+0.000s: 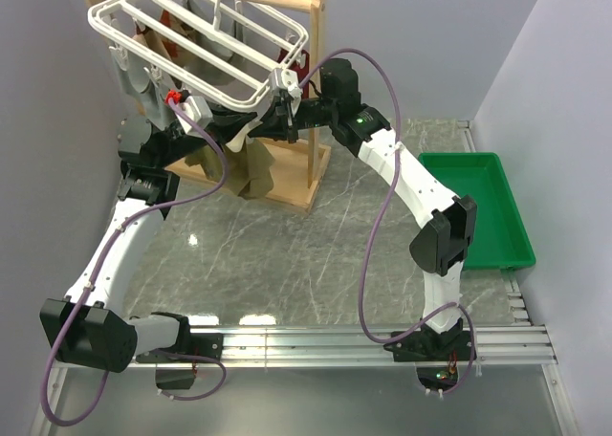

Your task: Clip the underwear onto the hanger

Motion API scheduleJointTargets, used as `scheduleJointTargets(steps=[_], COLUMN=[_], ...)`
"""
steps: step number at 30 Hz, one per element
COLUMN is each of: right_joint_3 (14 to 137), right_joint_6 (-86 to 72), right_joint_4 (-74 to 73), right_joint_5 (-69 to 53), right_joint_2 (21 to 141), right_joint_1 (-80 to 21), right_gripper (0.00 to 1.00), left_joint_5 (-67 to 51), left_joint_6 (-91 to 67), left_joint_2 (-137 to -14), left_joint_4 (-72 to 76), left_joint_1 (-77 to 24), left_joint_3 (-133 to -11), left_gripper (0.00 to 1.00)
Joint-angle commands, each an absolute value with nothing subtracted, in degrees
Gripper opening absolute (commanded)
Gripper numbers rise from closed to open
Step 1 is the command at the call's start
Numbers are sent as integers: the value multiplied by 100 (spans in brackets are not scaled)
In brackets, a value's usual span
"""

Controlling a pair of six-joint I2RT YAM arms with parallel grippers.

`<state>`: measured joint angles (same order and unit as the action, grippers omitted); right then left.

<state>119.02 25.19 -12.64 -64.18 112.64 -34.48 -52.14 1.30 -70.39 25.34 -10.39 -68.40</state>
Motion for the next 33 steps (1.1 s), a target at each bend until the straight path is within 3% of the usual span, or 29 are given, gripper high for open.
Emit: scheduleJointTargets(steps=[1, 22, 28, 33], right_joint_3=[12129, 11206, 11487, 10531], right_joint_6=[2487, 2742, 2724, 2734], right_joint_4=[-906, 483, -227, -668], right_joint_5=[-6565, -6847, -6549, -6092], right_joint_2=[11083, 10854, 10943, 10434], right_joint_1=[-3507, -3595, -3551, -3367], right_gripper=[0, 0, 0, 0], left_joint_5=[-6249, -6328, -6179, -5881], left_joint_6=[-70, 62, 35, -211], left_joint_2=[-7110, -7137, -7058, -7031], left_joint_4=[1952, 1767, 1775, 1731], left_joint_1=[-1143, -1143, -1134, -1125], left_joint_3=[-6926, -6935, -6891, -6908], left_gripper=[1, 1, 1, 1])
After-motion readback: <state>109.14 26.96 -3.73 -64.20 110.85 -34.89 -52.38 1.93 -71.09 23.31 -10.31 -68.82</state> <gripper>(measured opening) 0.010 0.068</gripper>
